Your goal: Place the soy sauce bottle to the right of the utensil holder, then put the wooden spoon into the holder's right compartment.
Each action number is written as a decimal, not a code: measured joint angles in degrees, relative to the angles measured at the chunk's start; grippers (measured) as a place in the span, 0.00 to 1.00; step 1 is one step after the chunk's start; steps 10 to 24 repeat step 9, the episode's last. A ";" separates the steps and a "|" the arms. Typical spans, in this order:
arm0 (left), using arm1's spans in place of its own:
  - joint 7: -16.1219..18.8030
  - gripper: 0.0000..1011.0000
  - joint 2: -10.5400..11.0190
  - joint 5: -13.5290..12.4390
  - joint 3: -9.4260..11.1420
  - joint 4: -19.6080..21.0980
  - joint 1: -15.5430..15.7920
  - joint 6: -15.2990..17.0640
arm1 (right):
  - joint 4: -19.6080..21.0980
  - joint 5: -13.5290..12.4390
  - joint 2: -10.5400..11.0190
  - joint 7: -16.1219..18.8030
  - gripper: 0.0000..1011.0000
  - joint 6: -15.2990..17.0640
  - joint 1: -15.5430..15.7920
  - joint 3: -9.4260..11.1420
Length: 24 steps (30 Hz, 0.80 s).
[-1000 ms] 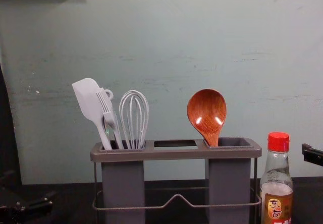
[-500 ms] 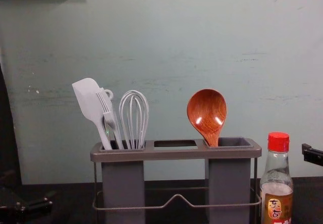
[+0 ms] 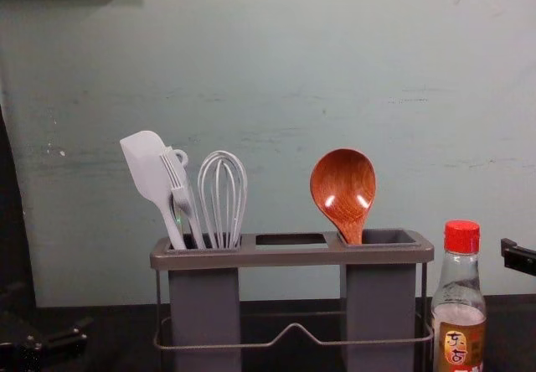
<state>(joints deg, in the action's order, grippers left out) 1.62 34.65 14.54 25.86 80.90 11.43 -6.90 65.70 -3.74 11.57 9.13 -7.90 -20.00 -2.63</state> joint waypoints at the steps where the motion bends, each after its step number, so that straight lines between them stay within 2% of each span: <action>1: 0.00 0.99 0.00 0.00 0.00 0.00 0.00 0.00 | 0.00 0.00 0.00 0.00 0.99 0.00 0.00 0.00; 24: 0.00 0.99 0.00 0.00 0.00 0.00 0.00 0.00 | 0.00 0.00 0.00 0.00 0.99 0.00 0.00 0.00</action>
